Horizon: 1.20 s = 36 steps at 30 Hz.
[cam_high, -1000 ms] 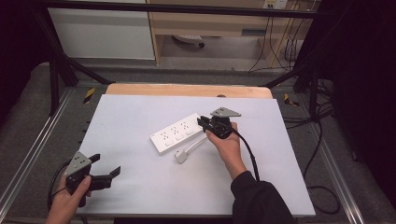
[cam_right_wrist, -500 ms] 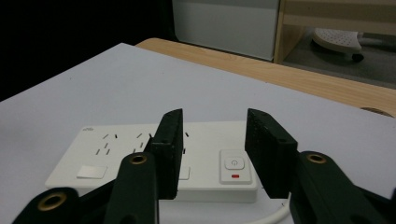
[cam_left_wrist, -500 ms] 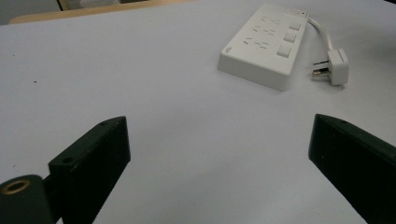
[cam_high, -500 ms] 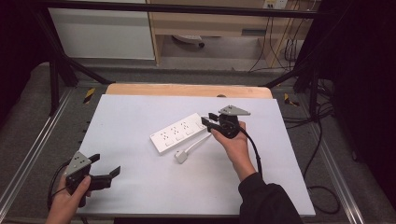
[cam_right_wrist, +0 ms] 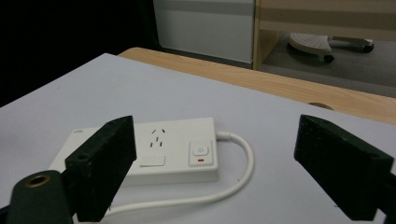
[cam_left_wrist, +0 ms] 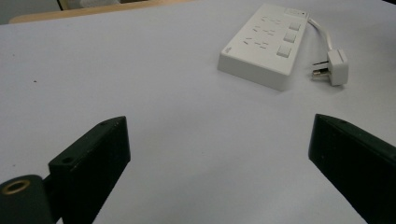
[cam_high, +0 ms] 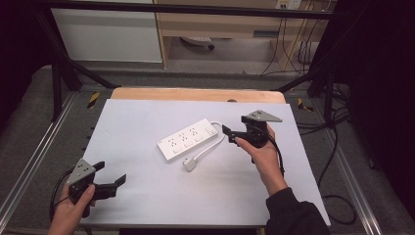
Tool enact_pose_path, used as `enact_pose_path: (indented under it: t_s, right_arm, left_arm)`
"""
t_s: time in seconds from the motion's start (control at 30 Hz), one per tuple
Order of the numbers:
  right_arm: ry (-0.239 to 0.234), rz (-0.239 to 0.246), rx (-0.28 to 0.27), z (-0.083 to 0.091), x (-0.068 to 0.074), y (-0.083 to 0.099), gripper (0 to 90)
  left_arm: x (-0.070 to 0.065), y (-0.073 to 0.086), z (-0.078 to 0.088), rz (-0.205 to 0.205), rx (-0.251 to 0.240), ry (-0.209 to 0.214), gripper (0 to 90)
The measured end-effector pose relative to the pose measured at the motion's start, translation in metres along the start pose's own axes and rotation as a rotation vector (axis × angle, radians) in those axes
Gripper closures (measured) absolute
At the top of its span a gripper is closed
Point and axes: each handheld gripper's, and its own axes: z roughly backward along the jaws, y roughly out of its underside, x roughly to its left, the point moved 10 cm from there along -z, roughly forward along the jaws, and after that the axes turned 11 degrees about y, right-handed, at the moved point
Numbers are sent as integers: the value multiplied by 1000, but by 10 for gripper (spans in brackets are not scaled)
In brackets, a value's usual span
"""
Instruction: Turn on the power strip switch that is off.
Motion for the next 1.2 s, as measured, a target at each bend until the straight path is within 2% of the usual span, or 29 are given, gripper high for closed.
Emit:
enact_pose_path:
  t_s: [0.3, 0.43, 0.5, 0.67, 0.8, 0.9, 1.07, 1.2]
  right_arm:
    - [58, -14, -49, 45, -31, 9, 61]
    - [80, -32, -91, 65, -45, 15, 50]
    - [99, -19, -111, 75, -53, 20, 43]
    - [134, -10, -120, 90, -65, 41, 33]
    - [138, -24, -89, 93, -72, 70, 40]
    - [140, -3, -32, 89, -71, 94, 49]
    - [124, 33, 42, 76, -63, 112, 50]
    - [137, 62, 89, 65, -62, 121, 54]
  left_arm:
    - [1, -1, 0, 4, -6, -4, 55]
    - [0, -1, 1, 10, -11, -5, 55]
    - [0, -1, 1, 12, -10, -6, 55]
    - [0, -1, 1, 13, -11, -6, 55]
    - [0, -1, 0, 12, -12, -5, 55]
    - [0, -1, 1, 10, -12, -4, 55]
    - [-1, -2, 1, 12, -16, -3, 55]
    - [0, -1, 1, 14, -15, -1, 55]
